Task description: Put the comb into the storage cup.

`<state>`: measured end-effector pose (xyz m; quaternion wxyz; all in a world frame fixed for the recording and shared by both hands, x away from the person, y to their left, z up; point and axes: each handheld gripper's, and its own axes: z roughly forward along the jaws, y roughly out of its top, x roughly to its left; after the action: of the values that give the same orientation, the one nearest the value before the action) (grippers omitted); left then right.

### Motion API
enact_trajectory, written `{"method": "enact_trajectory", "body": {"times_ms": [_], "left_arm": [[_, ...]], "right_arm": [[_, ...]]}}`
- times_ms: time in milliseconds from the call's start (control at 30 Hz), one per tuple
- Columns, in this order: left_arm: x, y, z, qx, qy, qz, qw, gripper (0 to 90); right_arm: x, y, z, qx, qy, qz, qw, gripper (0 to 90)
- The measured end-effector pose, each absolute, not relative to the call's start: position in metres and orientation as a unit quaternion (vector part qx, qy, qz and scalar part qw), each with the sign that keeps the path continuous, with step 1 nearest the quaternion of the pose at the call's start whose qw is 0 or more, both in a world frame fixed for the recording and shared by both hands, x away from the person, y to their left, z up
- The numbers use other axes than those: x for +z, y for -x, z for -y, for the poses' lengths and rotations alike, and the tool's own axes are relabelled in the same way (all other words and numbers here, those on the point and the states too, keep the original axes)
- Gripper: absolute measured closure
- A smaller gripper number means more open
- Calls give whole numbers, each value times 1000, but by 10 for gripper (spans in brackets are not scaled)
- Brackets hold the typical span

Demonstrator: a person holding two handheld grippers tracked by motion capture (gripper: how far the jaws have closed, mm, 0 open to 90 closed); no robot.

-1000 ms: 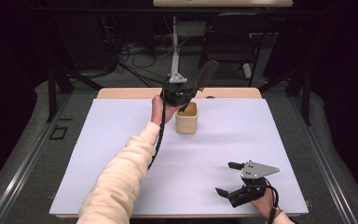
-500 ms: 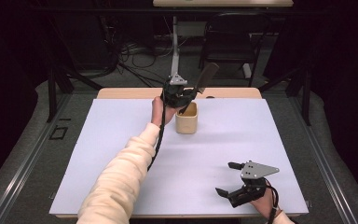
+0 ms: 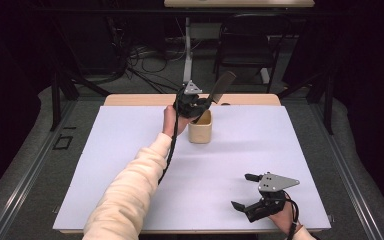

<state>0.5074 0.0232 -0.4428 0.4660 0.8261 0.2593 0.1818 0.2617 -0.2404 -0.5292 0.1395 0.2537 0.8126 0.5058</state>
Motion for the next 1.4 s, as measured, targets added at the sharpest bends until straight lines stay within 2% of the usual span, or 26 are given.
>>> {"method": "enact_trajectory", "body": {"times_ms": [1400], "left_arm": [[-463, -510, -22, 158, -846, -254, 442, 723]], "right_arm": [[-529, -262, 241, 504, -254, -813, 140, 0]]}}
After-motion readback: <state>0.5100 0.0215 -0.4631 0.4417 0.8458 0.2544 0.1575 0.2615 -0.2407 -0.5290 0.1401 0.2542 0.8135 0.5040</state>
